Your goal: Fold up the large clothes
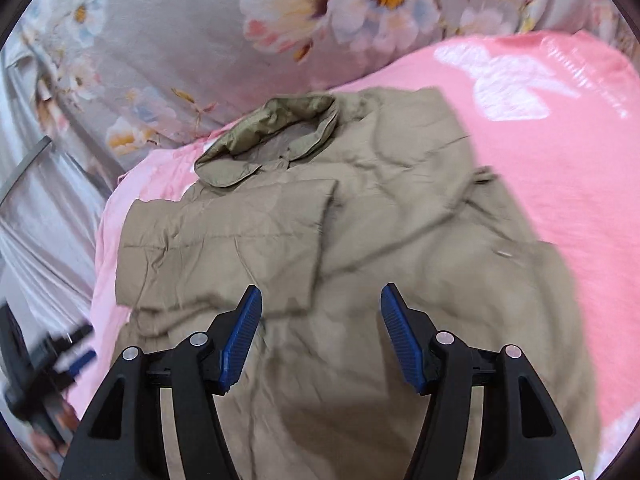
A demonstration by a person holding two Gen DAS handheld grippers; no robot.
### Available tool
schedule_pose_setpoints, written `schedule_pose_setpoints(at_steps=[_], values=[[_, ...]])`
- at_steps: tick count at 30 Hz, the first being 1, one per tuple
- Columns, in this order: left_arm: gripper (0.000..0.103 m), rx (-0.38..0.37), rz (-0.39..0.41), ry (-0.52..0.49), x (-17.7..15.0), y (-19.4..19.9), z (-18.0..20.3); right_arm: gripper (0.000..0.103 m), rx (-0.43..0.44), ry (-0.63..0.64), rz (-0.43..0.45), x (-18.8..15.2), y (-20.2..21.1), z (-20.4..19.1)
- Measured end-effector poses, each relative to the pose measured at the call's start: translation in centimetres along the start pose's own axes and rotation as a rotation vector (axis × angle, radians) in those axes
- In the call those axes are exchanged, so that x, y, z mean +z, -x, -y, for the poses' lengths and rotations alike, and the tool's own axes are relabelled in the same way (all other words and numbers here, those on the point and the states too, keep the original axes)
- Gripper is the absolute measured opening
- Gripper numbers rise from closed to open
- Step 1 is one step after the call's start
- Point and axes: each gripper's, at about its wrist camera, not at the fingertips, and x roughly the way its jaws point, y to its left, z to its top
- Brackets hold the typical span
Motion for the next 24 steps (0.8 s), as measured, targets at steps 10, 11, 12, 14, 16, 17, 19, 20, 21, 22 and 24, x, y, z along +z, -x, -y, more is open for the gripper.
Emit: schedule_pose_setpoints(at_steps=[10,11,12,14,16,17,19,20,21,22,24], values=[[0.076,0.145,-0.066,-0.101,-1.8,-4.4,-1.3,0.003,-0.015,0.017,0.065,4.5,0.2,-1.2],[0.076,0.139,-0.07,-0.095,-1.7,-4.5,-1.4,0.003,-0.048,0.043,0.13,5.6,1.9,-1.4],[0.074,0.128,-0.075,-0.082,-1.4,-4.3,-1.5,0.003,-0.075,0.063,0.164,6.4,2.8,-1.4],[0.074,0.067,-0.091,-0.039,-0.5,-3.9,-1.7,0.003,-0.122,0.095,0.191,7.6,3.7,-1.1],[0.074,-0.018,-0.108,0.012,0.8,-3.7,-1.7,0.003,-0.14,0.108,0.176,8.2,3.5,-0.7],[0.075,-0.049,-0.115,0.037,1.4,-3.8,-1.7,0.003,-0.146,0.113,0.168,8.3,3.1,-0.6],[0.077,-0.124,-0.134,0.127,3.3,-4.3,-1.9,0.003,-0.162,0.134,0.154,8.5,2.6,-0.6],[0.077,-0.137,-0.137,0.157,3.9,-4.5,-1.9,0.003,-0.165,0.139,0.153,8.7,2.4,-0.5],[0.077,-0.151,-0.135,0.191,4.8,-4.8,-2.0,0.003,-0.169,0.15,0.156,8.8,2.4,-0.5],[0.076,-0.155,-0.132,0.215,5.6,-4.9,-1.8,0.003,-0.17,0.16,0.162,8.8,2.6,-0.4],[0.073,-0.19,-0.094,0.264,6.5,-3.7,-1.4,0.003,-0.163,0.172,0.171,8.9,2.8,-0.5]])
